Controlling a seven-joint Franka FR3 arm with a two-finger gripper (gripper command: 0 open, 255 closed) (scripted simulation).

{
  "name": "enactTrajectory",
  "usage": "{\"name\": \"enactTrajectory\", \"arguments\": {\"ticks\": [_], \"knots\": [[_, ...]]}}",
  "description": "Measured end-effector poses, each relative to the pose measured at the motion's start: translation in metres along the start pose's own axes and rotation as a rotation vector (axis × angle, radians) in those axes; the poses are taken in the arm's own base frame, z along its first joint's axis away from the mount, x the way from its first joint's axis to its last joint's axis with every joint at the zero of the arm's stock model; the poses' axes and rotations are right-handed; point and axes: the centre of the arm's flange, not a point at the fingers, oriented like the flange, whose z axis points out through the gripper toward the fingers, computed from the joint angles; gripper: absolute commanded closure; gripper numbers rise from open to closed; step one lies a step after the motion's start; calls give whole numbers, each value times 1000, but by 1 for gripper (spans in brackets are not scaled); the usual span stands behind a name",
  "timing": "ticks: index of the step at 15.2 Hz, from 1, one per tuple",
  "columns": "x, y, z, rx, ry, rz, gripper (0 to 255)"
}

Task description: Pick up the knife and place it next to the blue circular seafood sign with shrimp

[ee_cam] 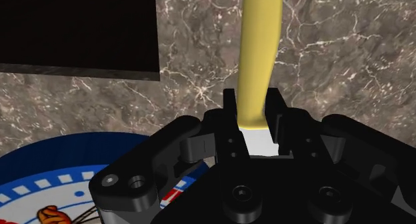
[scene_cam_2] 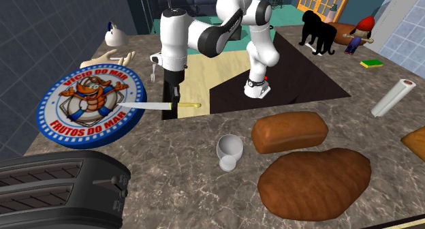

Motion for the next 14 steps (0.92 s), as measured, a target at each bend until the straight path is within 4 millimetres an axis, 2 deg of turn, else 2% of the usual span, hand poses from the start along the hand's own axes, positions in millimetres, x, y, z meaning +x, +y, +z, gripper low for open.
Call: {"name": "enactTrajectory", "arguments": {"ticks": [14], "knots": [[-12, 5, 73, 0, 0, 0, 255]]}}
